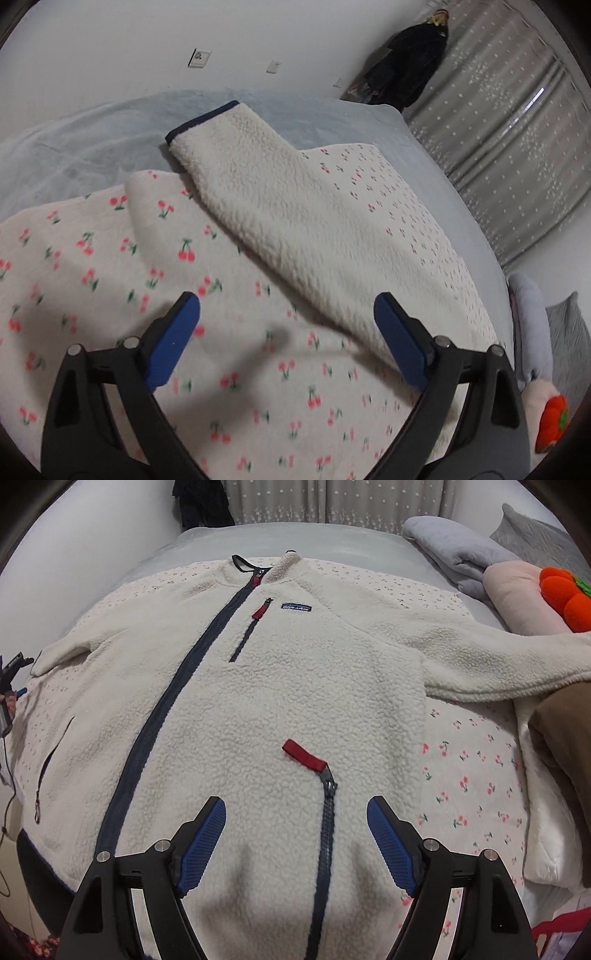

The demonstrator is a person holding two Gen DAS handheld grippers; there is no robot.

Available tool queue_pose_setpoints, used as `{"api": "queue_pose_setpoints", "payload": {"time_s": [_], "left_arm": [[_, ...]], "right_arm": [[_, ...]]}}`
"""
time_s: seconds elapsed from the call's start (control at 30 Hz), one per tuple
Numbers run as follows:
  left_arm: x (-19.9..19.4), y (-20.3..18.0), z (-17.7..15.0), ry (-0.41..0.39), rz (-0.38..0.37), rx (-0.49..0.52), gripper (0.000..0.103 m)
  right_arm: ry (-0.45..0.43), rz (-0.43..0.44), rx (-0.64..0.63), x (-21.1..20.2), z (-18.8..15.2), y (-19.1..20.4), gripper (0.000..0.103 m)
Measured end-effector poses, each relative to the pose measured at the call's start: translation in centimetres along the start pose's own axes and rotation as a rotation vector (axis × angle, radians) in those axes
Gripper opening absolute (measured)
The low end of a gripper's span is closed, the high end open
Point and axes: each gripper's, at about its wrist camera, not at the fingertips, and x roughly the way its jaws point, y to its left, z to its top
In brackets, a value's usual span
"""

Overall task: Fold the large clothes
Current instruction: 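Open both tools and withdraw them from the jacket, then lift the navy-cuffed sleeve with the left tool and fold it across the chest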

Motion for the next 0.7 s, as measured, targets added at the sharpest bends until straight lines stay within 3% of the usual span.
{"api": "queue_pose_setpoints", "payload": {"time_s": [0.2,0.3,0.33,0.37,0.4,0.5,0.7], "left_arm": [[4.1,1.1,1.8,0.021,-0.006,-0.112,0.074],[5.0,1.8,2.4,-0.017,-0.024,-0.166,0.066],[5.2,1.9,2.6,-0.023,-0.034,-0.181,0.051],[5.6,2.0,2.9,-0.013,-0.030,-0.196,0.028],[5.9,2.0,3.1,-0.006,-0.022,-0.208,0.018],[4.5,0.6,3.3,-0.060,-0.058,-0.206,0.015],[-0.7,-7.7,3.6,-0.196,-0.145,-0.002,0.013]], "right_arm": [[0.030,0.007,-0.017,2.2,1.4,0.8,0.081],[0.035,0.006,-0.026,2.6,1.8,1.0,0.081],[0.038,0.006,-0.029,2.7,1.9,1.1,0.081],[0.038,0.005,-0.030,2.8,2.0,1.1,0.081],[0.036,0.001,-0.031,2.8,2.1,1.0,0.081],[0.028,-0.005,-0.020,2.7,2.4,0.5,0.081],[0.004,0.000,0.000,2.3,3.1,-0.9,0.081]]}}
